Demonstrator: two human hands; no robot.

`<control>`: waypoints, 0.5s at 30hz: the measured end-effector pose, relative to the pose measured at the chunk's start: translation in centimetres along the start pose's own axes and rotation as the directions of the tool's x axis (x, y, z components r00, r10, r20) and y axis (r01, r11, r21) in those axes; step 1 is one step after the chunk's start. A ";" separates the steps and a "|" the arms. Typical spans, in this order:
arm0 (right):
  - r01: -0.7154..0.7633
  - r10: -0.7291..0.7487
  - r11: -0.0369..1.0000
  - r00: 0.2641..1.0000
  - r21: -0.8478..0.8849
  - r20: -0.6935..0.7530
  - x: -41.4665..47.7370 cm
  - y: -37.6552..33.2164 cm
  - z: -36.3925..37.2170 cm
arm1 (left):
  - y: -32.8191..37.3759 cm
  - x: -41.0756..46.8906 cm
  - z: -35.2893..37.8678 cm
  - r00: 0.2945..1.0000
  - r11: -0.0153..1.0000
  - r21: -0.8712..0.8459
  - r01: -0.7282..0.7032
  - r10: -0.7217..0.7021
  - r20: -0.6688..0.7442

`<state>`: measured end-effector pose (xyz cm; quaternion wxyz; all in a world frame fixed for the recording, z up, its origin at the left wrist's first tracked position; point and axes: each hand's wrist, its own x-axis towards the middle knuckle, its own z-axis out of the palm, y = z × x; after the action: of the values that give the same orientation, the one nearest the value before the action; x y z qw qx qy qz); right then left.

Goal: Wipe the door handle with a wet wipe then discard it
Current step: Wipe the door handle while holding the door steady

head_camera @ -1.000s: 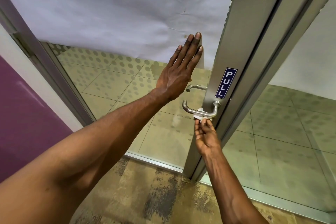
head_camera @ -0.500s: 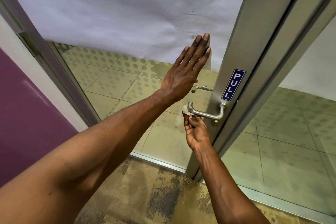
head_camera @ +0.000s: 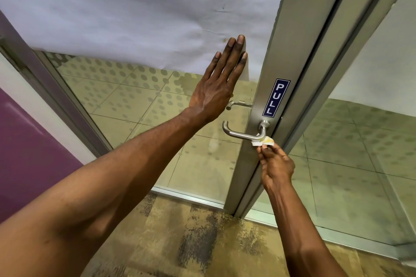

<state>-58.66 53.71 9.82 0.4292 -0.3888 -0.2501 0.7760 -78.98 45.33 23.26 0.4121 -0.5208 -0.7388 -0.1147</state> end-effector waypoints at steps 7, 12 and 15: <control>0.630 -0.578 0.188 0.691 -0.754 0.433 -0.5 -1.4 0.3 | 0.3 0.0 -0.4 1.000 1.000 -0.010 -0.001 0.001 -0.005; 0.752 -0.464 -0.241 0.466 -0.614 0.753 -0.9 -2.2 0.0 | 0.2 0.0 -0.4 1.000 1.000 -0.007 -0.001 0.001 -0.006; 0.740 -0.384 -0.349 0.447 -0.575 0.808 -1.3 -2.1 -0.5 | 0.3 0.0 -0.2 1.000 1.000 -0.006 0.003 -0.003 -0.016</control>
<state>-56.84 53.73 11.56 0.3458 -0.2583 -0.8961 0.1038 -78.64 45.28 23.33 0.4163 -0.5199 -0.7359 -0.1215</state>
